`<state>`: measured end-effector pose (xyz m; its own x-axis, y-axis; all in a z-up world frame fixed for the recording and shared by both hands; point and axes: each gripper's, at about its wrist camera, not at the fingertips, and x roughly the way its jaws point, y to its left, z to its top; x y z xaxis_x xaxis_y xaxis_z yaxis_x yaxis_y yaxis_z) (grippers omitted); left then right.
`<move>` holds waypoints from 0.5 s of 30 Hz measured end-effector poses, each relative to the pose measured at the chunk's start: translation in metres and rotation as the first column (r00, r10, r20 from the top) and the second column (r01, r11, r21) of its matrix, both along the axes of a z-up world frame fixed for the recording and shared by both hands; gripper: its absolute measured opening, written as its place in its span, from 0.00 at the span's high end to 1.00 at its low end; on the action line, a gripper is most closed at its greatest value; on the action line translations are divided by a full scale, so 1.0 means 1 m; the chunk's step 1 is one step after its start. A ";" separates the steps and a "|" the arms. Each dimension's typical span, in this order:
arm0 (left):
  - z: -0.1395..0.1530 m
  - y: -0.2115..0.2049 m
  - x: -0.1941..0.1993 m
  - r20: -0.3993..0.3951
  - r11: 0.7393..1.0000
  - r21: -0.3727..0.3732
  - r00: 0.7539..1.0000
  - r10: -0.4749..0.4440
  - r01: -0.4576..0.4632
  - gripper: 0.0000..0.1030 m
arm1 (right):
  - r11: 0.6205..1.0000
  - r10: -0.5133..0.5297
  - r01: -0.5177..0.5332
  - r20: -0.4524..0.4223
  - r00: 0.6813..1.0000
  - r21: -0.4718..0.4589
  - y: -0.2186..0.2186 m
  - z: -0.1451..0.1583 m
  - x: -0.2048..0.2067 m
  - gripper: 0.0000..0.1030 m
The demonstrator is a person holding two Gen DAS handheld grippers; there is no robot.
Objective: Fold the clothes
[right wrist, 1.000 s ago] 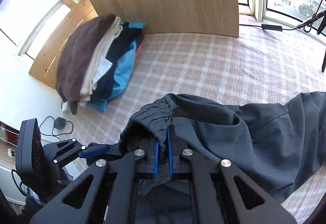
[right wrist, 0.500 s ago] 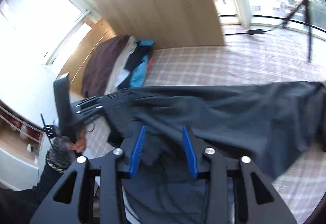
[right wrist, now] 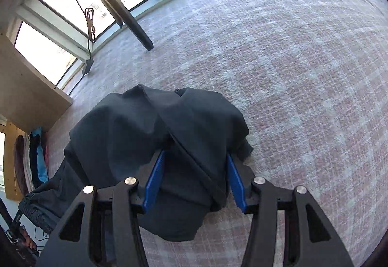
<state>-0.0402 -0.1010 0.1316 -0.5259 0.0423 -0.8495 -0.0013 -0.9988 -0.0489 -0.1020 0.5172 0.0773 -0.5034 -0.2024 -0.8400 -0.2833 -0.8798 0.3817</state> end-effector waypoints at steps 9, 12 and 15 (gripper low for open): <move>0.031 0.002 0.011 -0.063 0.999 0.009 0.997 0.033 -0.032 0.95 | 0.993 -0.028 0.029 -0.007 1.000 0.113 0.044 0.014 -0.024 0.96; 0.041 0.000 0.006 -0.089 0.999 0.018 0.995 0.049 -0.047 0.95 | 0.975 -0.061 0.063 -0.016 0.998 0.214 0.065 0.037 -0.031 0.97; 0.042 0.002 -0.008 -0.097 0.997 0.042 0.993 0.069 -0.065 0.95 | 0.945 -0.092 0.096 -0.028 0.995 0.311 0.086 0.060 -0.038 0.97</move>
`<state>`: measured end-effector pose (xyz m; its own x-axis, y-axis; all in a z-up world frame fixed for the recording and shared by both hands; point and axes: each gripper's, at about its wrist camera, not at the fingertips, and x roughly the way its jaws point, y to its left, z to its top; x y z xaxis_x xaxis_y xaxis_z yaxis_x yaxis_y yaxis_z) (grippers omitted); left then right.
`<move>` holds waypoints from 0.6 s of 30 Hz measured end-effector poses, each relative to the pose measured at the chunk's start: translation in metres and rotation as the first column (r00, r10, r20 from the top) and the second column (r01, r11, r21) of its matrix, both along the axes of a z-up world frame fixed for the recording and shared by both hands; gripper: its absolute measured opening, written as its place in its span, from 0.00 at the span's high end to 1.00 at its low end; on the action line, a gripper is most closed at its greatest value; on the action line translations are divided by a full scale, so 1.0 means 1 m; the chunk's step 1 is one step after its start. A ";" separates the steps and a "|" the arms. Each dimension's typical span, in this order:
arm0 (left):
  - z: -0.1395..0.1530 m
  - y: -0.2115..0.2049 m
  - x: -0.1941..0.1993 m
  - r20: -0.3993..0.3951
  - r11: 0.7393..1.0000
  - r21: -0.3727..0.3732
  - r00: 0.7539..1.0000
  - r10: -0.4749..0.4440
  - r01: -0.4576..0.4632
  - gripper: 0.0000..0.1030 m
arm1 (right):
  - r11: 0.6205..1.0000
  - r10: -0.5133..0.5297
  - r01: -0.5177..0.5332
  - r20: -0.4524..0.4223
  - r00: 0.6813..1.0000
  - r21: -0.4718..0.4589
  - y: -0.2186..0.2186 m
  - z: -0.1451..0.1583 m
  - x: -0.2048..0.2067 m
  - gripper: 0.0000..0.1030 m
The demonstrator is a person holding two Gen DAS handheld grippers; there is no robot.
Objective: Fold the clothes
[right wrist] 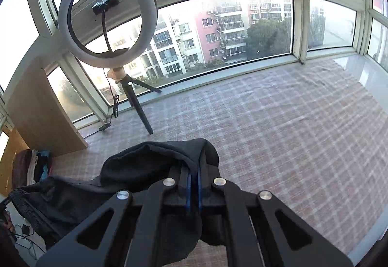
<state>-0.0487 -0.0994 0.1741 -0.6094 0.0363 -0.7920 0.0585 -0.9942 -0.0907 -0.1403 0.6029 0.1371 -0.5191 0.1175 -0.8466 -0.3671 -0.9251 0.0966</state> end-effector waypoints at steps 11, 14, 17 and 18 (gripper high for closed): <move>-0.070 0.052 -0.084 0.222 0.987 -0.106 0.970 -0.096 0.123 0.82 | 0.986 -0.082 0.045 0.233 0.969 0.159 0.057 -0.040 -0.026 0.91; -0.066 0.054 -0.064 0.226 0.974 -0.149 0.965 -0.133 0.170 0.75 | 0.991 -0.049 0.022 0.216 0.975 0.128 0.049 -0.046 0.002 0.88; -0.055 0.047 -0.043 0.223 0.975 -0.137 0.965 -0.140 0.173 0.75 | 0.996 -0.039 0.025 0.168 0.985 0.086 0.043 -0.036 0.033 0.87; -0.052 0.047 -0.037 0.214 0.980 -0.085 0.964 -0.161 0.182 0.75 | 0.997 -0.039 0.028 0.153 0.987 0.072 0.039 -0.032 0.045 0.85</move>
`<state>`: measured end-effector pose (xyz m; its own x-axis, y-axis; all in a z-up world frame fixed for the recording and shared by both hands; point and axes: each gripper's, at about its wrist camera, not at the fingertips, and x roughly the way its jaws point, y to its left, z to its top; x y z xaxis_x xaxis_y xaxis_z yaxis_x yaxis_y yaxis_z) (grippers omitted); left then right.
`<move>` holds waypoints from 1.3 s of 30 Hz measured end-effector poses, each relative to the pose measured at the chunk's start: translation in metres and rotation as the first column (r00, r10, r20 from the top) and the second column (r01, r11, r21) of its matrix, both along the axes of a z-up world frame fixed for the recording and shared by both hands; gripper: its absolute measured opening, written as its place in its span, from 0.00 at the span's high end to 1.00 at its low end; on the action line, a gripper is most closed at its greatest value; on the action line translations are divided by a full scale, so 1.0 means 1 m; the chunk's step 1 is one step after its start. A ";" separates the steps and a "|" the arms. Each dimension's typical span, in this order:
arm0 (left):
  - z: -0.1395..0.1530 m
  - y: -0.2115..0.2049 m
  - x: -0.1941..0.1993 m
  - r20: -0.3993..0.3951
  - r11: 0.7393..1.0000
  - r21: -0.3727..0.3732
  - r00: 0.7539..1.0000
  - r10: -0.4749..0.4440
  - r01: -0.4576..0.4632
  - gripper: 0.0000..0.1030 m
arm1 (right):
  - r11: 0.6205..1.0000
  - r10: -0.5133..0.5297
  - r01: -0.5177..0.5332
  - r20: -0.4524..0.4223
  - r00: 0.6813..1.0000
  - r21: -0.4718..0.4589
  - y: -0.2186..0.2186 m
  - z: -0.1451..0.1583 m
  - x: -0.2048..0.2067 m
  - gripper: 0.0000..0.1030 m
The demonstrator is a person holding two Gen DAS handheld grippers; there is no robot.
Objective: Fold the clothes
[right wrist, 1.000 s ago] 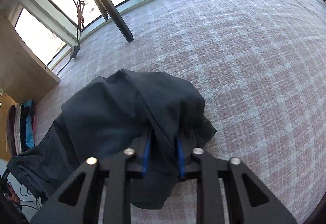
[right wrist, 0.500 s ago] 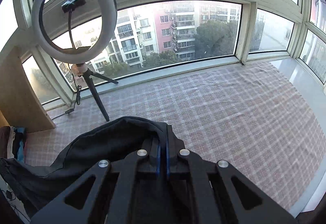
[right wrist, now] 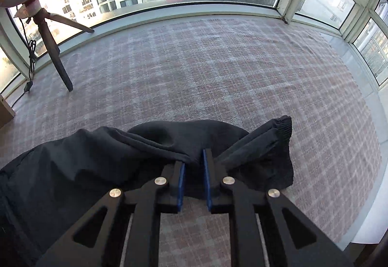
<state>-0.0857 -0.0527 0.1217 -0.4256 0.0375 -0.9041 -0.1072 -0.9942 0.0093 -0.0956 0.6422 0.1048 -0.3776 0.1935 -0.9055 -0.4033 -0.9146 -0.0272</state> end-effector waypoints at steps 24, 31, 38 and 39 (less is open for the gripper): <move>-0.032 0.031 -0.020 0.073 0.978 0.078 0.977 -0.199 0.193 0.92 | 0.957 -0.158 0.104 -0.188 0.969 -0.271 -0.141 0.024 0.368 0.67; -0.035 0.048 -0.025 0.101 0.953 0.076 0.949 -0.300 0.294 0.92 | 0.951 0.067 -0.122 -0.198 0.978 -0.285 -0.254 -0.022 0.385 0.67; -0.035 0.047 -0.026 0.099 0.946 0.113 0.944 -0.315 0.304 0.92 | 0.932 0.289 -0.307 -0.114 0.951 -0.194 -0.307 -0.059 0.338 0.67; -0.035 0.047 -0.025 0.099 0.945 0.115 0.943 -0.317 0.305 0.92 | 0.929 0.311 -0.322 -0.091 0.946 -0.180 -0.309 -0.064 0.332 0.67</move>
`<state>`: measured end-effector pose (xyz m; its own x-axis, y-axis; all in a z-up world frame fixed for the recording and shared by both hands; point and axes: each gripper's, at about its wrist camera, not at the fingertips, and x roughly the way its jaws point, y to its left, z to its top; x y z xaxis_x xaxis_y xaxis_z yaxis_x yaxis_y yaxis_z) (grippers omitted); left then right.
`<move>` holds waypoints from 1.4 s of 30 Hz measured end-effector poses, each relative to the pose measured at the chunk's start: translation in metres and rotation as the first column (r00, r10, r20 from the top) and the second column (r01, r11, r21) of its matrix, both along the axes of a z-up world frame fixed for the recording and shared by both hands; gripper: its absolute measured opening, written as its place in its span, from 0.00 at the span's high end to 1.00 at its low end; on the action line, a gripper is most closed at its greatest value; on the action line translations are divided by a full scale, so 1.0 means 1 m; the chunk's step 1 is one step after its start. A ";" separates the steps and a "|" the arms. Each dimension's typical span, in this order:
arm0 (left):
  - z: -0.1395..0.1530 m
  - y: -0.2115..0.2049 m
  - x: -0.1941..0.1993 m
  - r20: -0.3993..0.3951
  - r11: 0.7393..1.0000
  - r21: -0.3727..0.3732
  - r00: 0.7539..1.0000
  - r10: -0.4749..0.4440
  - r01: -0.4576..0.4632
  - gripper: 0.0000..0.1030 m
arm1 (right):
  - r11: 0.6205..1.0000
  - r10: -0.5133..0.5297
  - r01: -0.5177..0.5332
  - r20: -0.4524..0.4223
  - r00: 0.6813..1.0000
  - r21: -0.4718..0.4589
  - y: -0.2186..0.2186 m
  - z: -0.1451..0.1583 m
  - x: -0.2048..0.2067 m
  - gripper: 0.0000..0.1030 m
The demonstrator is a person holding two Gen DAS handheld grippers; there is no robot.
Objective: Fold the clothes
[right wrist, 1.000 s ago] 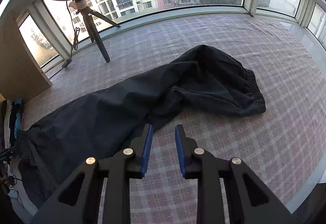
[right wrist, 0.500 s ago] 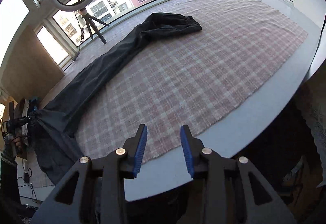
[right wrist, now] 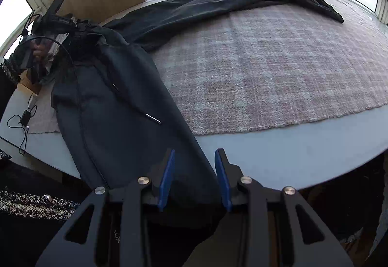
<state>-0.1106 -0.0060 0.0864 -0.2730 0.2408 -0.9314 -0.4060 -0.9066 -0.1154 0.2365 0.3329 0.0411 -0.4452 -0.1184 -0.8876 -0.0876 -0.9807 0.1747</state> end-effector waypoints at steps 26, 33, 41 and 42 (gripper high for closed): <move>0.023 -0.003 0.017 -0.030 0.987 0.139 0.997 -0.072 0.075 0.92 | 0.990 0.001 0.037 -0.272 0.962 0.133 0.038 0.220 -0.072 0.97; 0.013 -0.011 0.027 -0.018 0.988 0.139 0.998 -0.065 0.066 0.92 | 0.970 0.226 -0.231 0.062 0.972 0.074 -0.010 0.084 -0.095 0.67; 0.006 -0.007 0.028 -0.001 0.992 0.109 0.998 -0.071 0.070 0.92 | 0.967 0.238 -0.250 0.174 0.955 0.050 -0.017 0.026 -0.069 0.67; 0.005 -0.006 0.027 0.001 0.992 0.106 0.997 -0.072 0.072 0.92 | 0.968 0.236 -0.248 0.179 0.955 0.046 -0.017 0.022 -0.065 0.67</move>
